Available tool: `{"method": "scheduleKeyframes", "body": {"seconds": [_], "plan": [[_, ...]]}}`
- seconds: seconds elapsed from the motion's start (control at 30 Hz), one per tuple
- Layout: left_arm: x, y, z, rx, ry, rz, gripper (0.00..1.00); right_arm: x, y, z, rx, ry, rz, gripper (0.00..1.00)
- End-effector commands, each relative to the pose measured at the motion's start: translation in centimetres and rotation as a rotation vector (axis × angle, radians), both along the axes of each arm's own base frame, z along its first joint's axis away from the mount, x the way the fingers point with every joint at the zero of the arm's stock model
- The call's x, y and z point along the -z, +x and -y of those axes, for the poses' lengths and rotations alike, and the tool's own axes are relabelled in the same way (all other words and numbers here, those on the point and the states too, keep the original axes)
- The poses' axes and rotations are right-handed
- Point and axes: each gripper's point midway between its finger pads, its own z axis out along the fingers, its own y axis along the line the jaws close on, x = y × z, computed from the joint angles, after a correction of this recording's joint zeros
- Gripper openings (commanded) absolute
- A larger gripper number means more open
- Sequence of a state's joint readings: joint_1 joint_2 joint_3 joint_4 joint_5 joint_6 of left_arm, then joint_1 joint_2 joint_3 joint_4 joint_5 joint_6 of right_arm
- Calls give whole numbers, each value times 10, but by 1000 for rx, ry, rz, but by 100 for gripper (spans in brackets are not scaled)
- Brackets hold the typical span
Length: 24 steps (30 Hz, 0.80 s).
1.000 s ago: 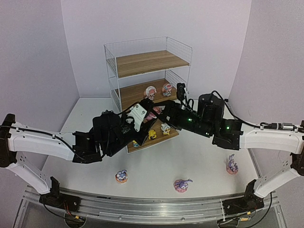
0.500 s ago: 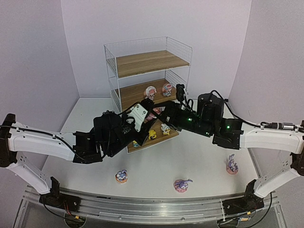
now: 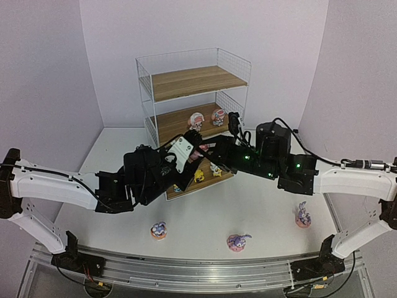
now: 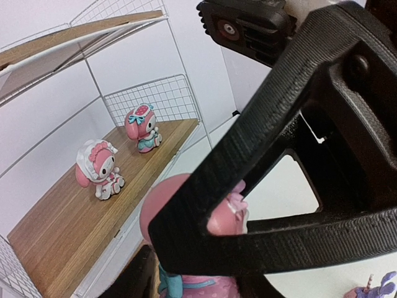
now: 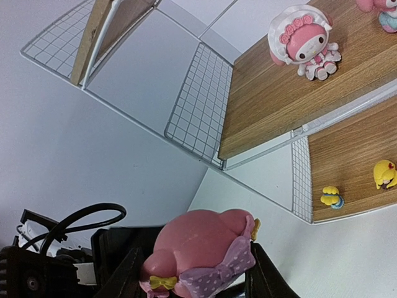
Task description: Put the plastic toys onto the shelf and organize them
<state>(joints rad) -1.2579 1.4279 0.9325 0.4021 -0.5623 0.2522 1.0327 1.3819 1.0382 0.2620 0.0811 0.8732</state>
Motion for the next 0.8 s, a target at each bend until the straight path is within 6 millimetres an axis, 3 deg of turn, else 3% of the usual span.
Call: {"method": "scheduleKeyframes", "body": {"seconds": [0.0, 0.17, 0.3, 0.43, 0.57, 0.77], "plan": [[-36, -11, -2, 57, -118, -16, 64, -35, -3, 4, 1, 45, 94, 6], [-34, -28, -13, 132, -137, -81, 99, -45, -5, 9, -1, 24, 165, 3], [-24, -37, -38, 128, -154, -176, 99, -46, 1, 16, 37, -39, 207, 3], [-16, -34, -80, -2, -221, -293, 100, -41, 13, 18, 97, -96, 225, 3], [5, -24, -139, -274, -271, -438, 100, -40, 24, 5, 127, -147, 262, 2], [37, -22, -201, -606, -312, -570, 99, -35, 40, -25, 146, -207, 307, 3]]}}
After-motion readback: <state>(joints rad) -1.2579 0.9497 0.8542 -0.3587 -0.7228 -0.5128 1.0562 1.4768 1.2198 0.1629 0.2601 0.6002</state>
